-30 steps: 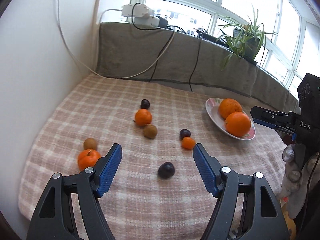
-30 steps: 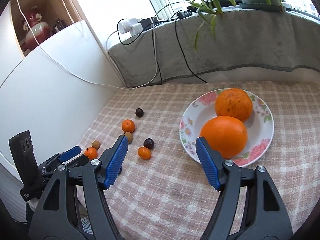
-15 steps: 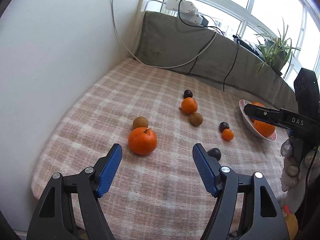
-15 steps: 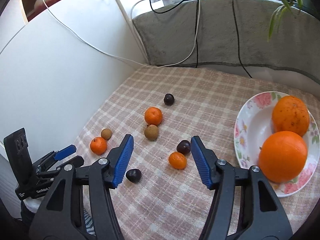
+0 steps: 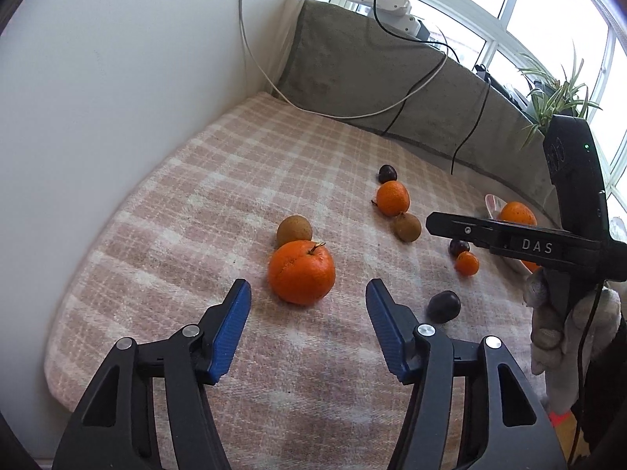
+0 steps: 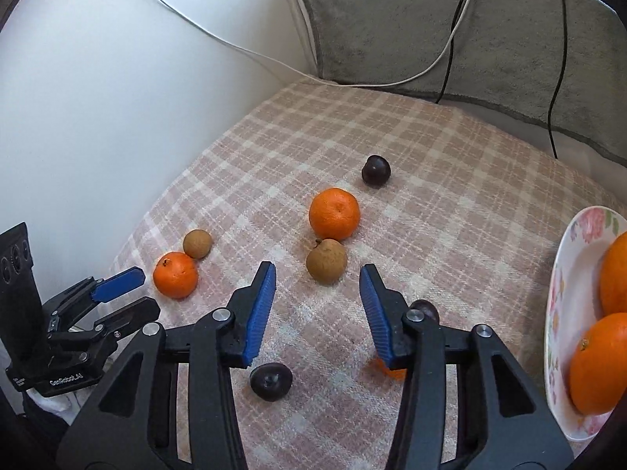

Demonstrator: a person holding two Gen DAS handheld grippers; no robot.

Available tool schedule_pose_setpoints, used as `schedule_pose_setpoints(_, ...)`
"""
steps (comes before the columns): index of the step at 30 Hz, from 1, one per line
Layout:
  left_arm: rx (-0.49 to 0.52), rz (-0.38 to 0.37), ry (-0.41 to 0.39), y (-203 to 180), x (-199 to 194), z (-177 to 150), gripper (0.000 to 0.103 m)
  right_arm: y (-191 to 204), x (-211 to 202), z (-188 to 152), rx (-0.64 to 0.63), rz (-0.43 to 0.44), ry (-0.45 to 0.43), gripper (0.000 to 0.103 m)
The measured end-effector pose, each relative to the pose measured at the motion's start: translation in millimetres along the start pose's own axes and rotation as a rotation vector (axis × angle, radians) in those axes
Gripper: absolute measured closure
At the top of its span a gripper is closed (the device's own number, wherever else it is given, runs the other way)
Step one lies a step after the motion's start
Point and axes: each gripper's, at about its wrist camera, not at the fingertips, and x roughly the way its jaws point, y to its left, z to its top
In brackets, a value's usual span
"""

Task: Organize fruits
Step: 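Move the right gripper toward the brown kiwi on the cloth, then close the right gripper around the brown kiwi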

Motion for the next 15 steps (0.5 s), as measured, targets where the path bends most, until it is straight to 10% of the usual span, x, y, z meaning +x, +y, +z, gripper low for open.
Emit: schedule_pose_setpoints(15, -0.008, -0.008, 0.017, 5, 14, 6, 0.05, 7, 39, 8, -0.027, -0.076, 0.089, 0.066)
